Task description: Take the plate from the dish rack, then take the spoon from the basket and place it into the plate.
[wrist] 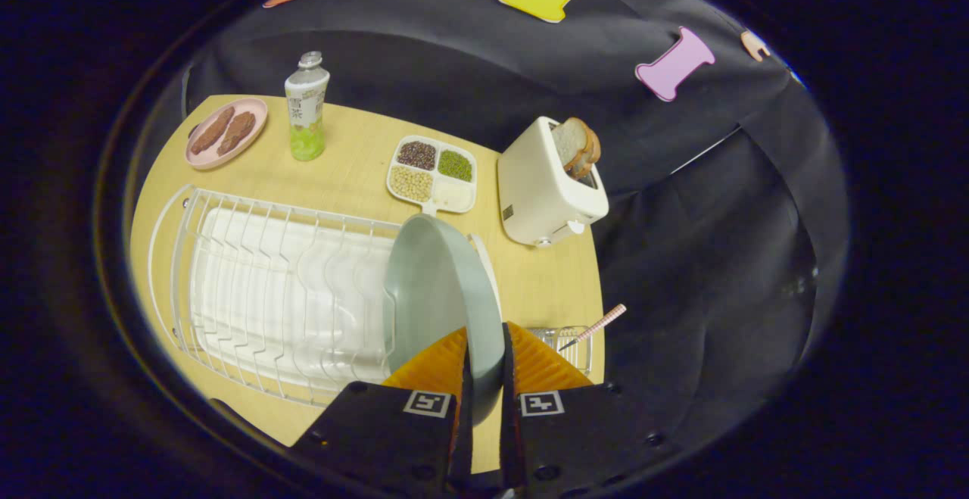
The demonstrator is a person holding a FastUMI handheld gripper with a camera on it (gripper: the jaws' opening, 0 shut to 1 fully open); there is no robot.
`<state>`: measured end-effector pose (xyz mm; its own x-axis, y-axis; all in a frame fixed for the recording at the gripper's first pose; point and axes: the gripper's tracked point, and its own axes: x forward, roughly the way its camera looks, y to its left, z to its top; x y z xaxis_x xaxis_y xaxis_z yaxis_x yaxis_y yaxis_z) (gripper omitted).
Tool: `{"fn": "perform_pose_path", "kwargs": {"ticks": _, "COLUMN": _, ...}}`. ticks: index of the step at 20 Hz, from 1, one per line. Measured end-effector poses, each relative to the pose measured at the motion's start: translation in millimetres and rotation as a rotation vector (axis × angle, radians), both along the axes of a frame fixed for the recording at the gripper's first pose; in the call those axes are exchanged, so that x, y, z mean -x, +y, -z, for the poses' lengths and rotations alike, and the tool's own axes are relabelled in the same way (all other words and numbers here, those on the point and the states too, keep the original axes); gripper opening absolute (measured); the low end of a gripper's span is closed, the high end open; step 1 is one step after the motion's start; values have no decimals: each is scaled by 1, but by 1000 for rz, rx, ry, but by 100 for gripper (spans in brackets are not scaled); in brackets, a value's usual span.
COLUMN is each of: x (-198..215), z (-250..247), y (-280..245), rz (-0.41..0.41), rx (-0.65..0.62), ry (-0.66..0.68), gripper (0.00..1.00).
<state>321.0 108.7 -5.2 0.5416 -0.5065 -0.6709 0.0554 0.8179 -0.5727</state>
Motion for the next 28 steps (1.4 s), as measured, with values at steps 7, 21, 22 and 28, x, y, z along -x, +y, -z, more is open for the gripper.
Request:
{"fn": "perform_pose_path", "kwargs": {"ticks": 7, "x": 20, "z": -38, "y": -7, "rz": 52, "rx": 26, "ry": -192, "gripper": 20}}
{"fn": "perform_pose_path", "kwargs": {"ticks": 21, "x": 199, "z": 56, "y": -15, "rz": -195, "rx": -628, "ry": -176, "gripper": 20}}
{"fn": "perform_pose_path", "kwargs": {"ticks": 22, "x": 208, "z": 74, "y": -14, "rz": -198, "rx": -654, "ry": -164, "gripper": 20}}
{"fn": "perform_pose_path", "kwargs": {"ticks": 28, "x": 226, "z": 162, "y": -30, "rz": -151, "rx": -757, "ry": -123, "gripper": 20}}
